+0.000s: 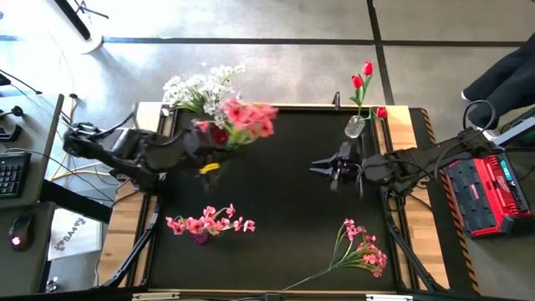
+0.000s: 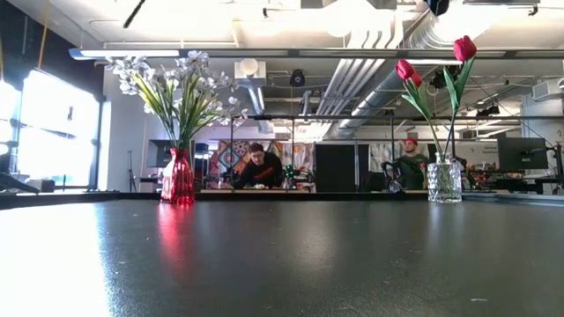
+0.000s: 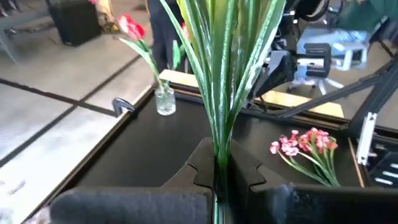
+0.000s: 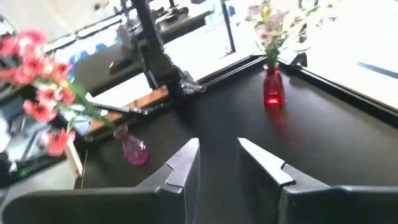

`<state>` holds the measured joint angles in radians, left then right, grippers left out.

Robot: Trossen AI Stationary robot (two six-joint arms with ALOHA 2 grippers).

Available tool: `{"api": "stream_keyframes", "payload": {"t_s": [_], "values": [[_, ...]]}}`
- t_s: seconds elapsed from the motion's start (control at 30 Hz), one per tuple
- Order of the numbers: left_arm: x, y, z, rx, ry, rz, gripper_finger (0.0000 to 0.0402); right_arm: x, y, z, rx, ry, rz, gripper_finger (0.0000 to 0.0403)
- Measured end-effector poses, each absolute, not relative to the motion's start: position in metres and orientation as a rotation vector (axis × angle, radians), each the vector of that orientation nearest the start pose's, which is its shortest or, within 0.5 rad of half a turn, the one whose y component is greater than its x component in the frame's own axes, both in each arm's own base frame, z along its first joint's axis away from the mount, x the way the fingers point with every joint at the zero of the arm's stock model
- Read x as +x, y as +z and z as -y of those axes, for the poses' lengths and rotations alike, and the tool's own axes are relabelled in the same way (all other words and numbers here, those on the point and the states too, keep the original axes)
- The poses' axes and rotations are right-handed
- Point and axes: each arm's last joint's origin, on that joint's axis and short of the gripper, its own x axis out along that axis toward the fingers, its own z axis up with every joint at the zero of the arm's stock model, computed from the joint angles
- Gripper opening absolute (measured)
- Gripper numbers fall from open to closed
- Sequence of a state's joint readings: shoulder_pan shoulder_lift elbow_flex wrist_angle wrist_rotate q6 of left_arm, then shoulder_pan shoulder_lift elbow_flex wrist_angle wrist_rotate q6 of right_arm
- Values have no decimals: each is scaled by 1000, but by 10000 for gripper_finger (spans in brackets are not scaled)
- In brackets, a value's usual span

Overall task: Sort flowers into vase by color
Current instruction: Put the top pink flowers into the violet vase

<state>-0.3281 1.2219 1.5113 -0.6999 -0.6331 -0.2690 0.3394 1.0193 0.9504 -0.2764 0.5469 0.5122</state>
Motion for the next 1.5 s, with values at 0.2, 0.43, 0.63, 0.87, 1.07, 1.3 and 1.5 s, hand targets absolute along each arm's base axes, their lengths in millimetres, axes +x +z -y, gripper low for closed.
{"api": "stream_keyframes", "payload": {"t_s": [0.2, 0.43, 0.63, 0.87, 1.07, 1.3, 1.5], "values": [[176, 431, 51, -98, 345, -266, 0, 214, 336, -55, 425, -358, -238, 94], [149, 405, 55, -122, 254, -206, 0, 229, 320, -60, 486, -423, -280, 94], [141, 373, 62, -111, 191, -218, 0, 242, 306, -64, 527, -455, -318, 94], [130, 346, 73, -120, 96, -163, 0, 247, 300, -66, 566, -464, -333, 94], [113, 331, 79, -155, 43, -101, 0, 246, 299, -66, 584, -470, -336, 94], [97, 321, 91, -173, -74, -81, 0, 241, 291, -64, 637, -522, -398, 94], [88, 313, 101, -166, -162, -61, 0, 239, 288, -64, 715, -549, -422, 94]]}}
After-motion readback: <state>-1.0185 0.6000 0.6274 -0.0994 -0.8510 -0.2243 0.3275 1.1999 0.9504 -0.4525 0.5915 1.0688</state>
